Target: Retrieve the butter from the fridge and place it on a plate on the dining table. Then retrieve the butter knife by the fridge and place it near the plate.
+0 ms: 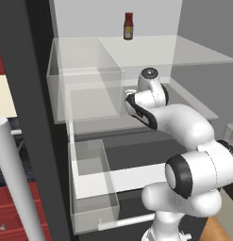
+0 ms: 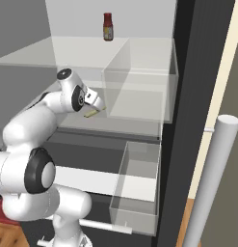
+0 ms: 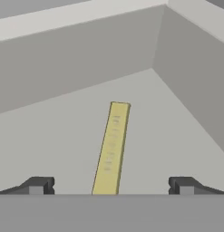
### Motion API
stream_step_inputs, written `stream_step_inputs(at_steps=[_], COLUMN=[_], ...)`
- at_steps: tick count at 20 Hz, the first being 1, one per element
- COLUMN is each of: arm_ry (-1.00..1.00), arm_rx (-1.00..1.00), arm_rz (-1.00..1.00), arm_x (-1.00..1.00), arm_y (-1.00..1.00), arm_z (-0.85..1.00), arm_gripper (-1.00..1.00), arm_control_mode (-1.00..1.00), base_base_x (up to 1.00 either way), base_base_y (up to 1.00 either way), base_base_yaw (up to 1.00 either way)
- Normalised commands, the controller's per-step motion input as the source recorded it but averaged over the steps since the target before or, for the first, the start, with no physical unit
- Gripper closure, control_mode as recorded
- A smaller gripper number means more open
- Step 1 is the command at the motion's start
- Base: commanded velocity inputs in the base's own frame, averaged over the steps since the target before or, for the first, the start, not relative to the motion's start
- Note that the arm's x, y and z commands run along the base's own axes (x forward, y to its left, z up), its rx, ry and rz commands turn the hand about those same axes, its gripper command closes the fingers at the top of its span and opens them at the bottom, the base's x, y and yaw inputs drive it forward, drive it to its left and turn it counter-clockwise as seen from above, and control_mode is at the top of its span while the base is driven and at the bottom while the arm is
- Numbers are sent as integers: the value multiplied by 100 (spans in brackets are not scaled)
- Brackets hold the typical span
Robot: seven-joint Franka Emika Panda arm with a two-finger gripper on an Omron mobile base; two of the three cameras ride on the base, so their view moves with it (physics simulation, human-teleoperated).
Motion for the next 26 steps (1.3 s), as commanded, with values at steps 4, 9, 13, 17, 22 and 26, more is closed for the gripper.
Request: stream_step_inputs(at_steps=[4,9,13,17,22,26], arm_ry=[0,0,0,0,3,2], arm_rx=[0,0,0,0,0,0], arm_rz=[5,3,1,0,0,0], arm_x=[34,31,27,30,18,2], arm_y=[-6,0,-9,-7,0,0], arm_z=[-15,-20,-16,-22,-23,-13], arm_gripper=[-100,-100,-100,-100,-100,-100], arm_control_mode=[-100,-100,-100,-100,-100,-100], base_base_x=[0,0,0,0,0,0], base_base_y=[0,0,0,0,0,0], base_base_yaw=[0,0,0,0,0,0])
